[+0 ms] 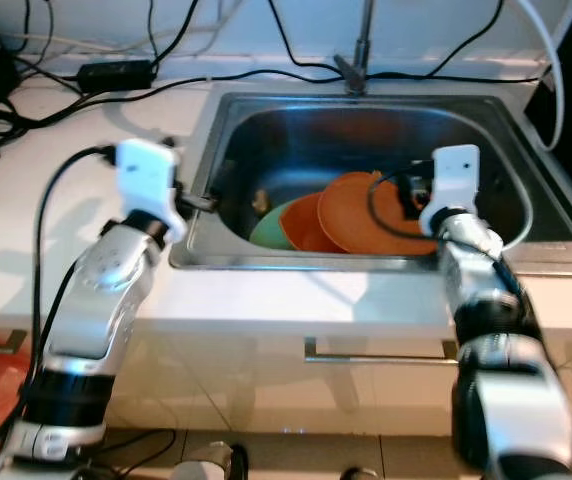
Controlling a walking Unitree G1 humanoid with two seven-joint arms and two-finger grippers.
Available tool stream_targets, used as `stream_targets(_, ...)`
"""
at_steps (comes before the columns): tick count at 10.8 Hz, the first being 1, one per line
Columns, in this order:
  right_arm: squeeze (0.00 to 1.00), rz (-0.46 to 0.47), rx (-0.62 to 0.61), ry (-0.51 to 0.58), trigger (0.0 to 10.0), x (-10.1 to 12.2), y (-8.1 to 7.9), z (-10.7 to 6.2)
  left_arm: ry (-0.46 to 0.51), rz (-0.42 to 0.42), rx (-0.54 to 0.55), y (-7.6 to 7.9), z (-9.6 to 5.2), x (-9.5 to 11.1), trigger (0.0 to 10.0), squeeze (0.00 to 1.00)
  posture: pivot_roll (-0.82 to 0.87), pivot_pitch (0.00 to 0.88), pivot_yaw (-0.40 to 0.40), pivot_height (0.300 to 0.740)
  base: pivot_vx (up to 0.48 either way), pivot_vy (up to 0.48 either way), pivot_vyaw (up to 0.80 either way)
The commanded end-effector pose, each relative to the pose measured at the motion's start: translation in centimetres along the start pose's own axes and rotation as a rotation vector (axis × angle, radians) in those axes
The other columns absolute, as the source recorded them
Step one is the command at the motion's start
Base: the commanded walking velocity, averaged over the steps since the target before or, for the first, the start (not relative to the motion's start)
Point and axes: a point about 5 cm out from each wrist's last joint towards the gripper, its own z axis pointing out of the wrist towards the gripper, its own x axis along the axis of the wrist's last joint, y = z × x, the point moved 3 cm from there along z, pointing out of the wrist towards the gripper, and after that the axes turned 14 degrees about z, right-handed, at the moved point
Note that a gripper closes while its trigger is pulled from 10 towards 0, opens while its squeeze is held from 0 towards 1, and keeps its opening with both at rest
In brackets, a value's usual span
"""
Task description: Kitchen organization
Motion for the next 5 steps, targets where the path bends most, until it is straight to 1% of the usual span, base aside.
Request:
stream_targets(1, 1.00, -0.019, 0.048, 0.075, 10.0, 1.5, -1.2, -0.5, 0.034, -0.001, 0.064, -1.0, -0.4, 0.6, 10.0, 0.00, 0.21, 0.057, 0.029, 0.740, 0.000, 0.000, 0.00)
stream_targets(2, 1.00, -0.030, 0.076, 0.147, 10.0, 2.7, -2.2, -1.3, 0.055, 0.005, 0.106, -1.4, -0.6, 0.9, 10.0, 0.00, 0.20, 0.053, 0.025, 0.740, 0.000, 0.000, 0.00)
stream_targets(3, 1.00, -0.018, 0.106, 0.201, 10.0, 3.7, -3.3, -2.2, 0.064, 0.007, 0.131, -1.4, -0.9, 1.0, 10.0, 0.00, 0.19, 0.048, 0.024, 0.740, 0.000, 0.000, 0.00)
stream_targets(4, 1.00, -0.013, 0.114, 0.217, 10.0, 4.0, -3.7, -2.7, 0.065, 0.003, 0.131, -1.3, -1.0, 1.0, 10.0, 0.00, 0.19, 0.046, 0.025, 0.740, 0.000, 0.000, 0.00)
stream_targets(5, 0.80, -0.007, 0.162, 0.234, 10.0, 4.1, -5.2, -4.0, 0.071, 0.007, 0.113, -0.5, -1.4, 0.9, 10.0, 0.00, 0.18, 0.038, 0.026, 0.740, 0.000, 0.000, 0.00)
